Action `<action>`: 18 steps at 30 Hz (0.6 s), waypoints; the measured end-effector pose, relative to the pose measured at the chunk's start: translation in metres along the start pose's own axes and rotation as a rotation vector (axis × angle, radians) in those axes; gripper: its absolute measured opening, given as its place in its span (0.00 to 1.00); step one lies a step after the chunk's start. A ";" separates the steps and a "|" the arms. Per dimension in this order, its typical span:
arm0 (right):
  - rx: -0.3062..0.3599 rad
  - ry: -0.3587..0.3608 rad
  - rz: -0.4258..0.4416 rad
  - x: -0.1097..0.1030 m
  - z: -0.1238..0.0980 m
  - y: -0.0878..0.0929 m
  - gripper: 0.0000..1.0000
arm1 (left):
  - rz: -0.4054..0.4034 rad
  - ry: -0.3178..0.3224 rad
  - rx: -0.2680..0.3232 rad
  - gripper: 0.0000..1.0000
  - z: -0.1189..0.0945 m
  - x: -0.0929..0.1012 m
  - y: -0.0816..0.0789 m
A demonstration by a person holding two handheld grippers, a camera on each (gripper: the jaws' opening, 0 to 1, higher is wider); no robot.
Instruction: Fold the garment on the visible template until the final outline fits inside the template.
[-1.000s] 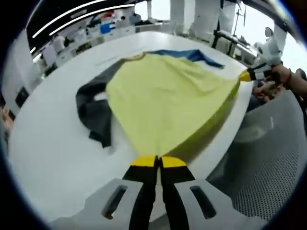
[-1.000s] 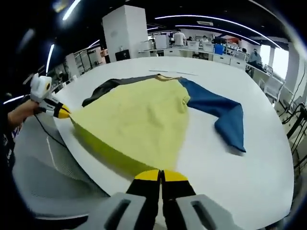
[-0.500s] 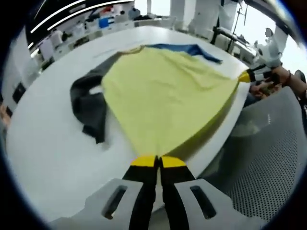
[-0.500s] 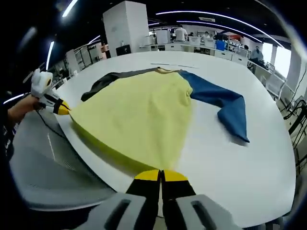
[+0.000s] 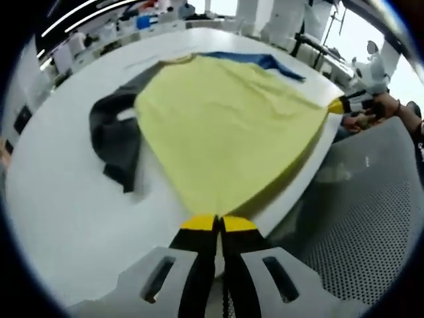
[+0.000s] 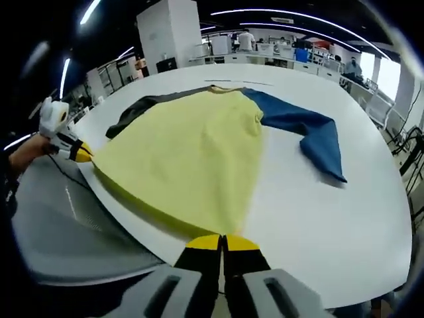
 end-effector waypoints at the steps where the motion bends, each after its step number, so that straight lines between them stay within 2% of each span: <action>1: 0.001 0.000 0.010 0.000 0.000 0.000 0.00 | -0.003 -0.002 -0.001 0.00 0.000 0.000 0.001; 5: 0.031 -0.021 0.111 -0.003 -0.001 -0.001 0.00 | -0.015 -0.006 -0.008 0.00 0.000 0.000 0.003; 12: 0.010 -0.019 0.120 -0.002 -0.003 0.003 0.00 | -0.023 -0.014 -0.039 0.02 -0.001 0.002 0.007; 18: 0.014 -0.019 0.138 -0.001 -0.008 -0.001 0.07 | -0.069 -0.025 -0.016 0.23 -0.006 0.001 0.007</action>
Point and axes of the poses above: the point that each gripper's makers call its tool centre point, and the gripper's own axes: z roughly forward along the fingers, x roughly to its right, y roughly out of its underside, the point moved 2 cm from there along -z, roughly backward along the fingers, and after that the axes turned 7 degrees about x, right-handed, at the moved point
